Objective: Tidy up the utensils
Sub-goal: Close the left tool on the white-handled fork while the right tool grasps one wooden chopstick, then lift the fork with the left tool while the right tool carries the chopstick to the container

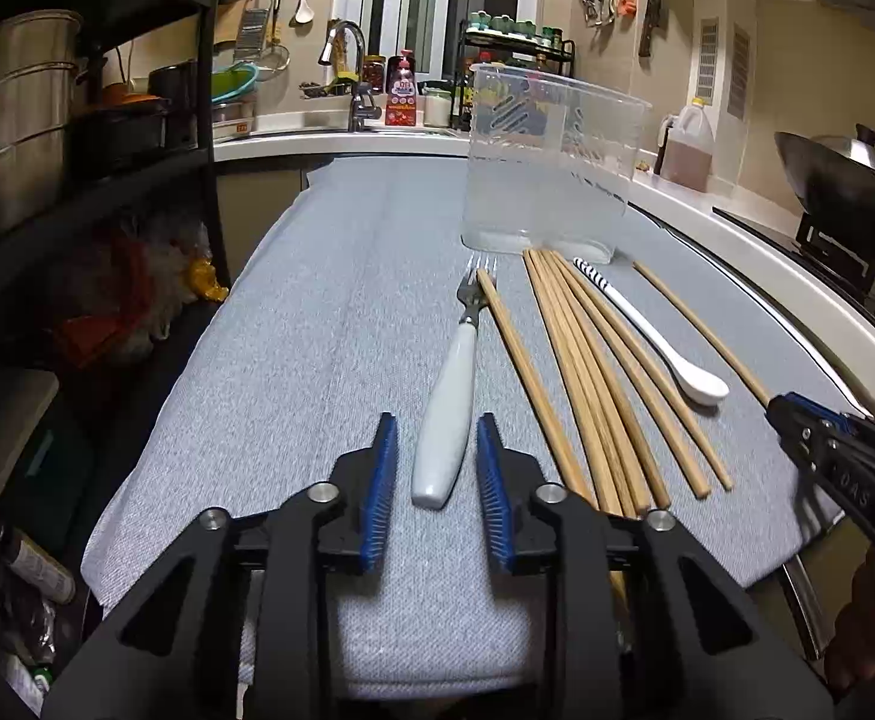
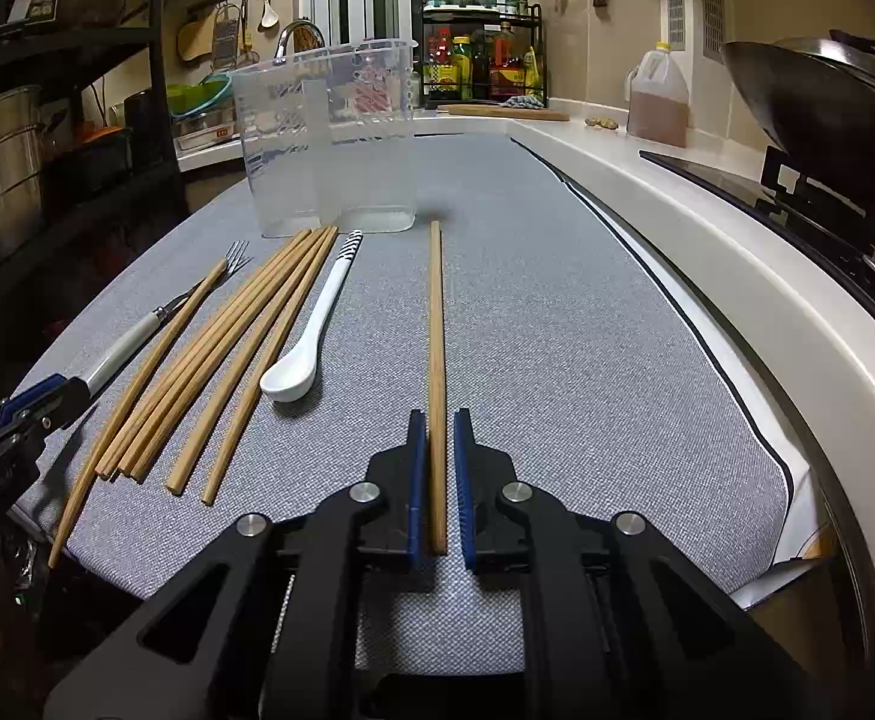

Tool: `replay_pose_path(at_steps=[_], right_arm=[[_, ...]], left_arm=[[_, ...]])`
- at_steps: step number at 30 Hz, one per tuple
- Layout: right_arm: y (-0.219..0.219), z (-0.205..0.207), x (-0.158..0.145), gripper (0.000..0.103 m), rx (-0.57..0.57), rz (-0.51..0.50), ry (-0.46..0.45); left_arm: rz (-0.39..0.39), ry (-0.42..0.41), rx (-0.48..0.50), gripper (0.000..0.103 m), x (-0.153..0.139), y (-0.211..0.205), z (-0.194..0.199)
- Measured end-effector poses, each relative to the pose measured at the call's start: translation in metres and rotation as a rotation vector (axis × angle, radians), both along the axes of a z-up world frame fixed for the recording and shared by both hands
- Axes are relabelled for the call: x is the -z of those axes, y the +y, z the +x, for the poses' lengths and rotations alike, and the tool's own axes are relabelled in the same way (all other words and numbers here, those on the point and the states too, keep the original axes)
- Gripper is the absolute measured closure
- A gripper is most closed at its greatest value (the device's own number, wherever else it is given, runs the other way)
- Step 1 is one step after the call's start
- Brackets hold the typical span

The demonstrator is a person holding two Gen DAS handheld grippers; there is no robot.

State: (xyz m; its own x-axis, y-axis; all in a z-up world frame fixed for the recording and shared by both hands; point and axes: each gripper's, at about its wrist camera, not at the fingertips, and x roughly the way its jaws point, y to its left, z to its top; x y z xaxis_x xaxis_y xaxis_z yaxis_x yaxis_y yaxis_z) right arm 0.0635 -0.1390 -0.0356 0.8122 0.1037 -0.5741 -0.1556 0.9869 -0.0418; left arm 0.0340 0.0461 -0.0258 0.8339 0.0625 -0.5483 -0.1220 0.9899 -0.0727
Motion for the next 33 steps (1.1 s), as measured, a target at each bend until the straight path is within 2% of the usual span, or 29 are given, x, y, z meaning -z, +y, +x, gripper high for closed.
replay_pose_path(at_steps=[2, 6, 7, 8, 9, 11, 18, 33], right_arm=[[-0.002, 0.002, 0.000, 0.082, 0.008, 0.006, 0.001], [-0.004, 0.004, 0.000, 0.081, 0.003, 0.012, 0.001], [-0.004, 0.004, 0.000, 0.082, 0.001, 0.012, 0.000], [-0.004, 0.005, 0.000, 0.088, -0.006, 0.013, -0.001], [-0.003, 0.005, 0.000, 0.097, -0.015, 0.017, 0.000], [-0.004, 0.004, 0.000, 0.097, -0.013, 0.022, 0.000], [-0.003, 0.002, 0.001, 0.096, -0.004, 0.016, -0.009], [-0.001, 0.002, 0.001, 0.097, -0.011, 0.006, -0.005]], left_arm=[[0.005, -0.007, 0.006, 0.068, 0.000, -0.004, 0.005], [0.027, -0.002, 0.002, 0.068, 0.004, -0.010, 0.013], [0.027, 0.001, 0.001, 0.069, 0.006, -0.009, 0.013], [0.031, -0.003, 0.000, 0.074, 0.007, -0.009, 0.013], [0.032, -0.003, 0.000, 0.080, 0.007, -0.009, 0.013], [0.027, -0.004, 0.007, 0.084, 0.006, -0.009, 0.010], [0.027, -0.028, 0.006, 0.084, 0.007, -0.007, -0.007], [0.024, -0.045, 0.000, 0.085, 0.008, -0.007, -0.006]])
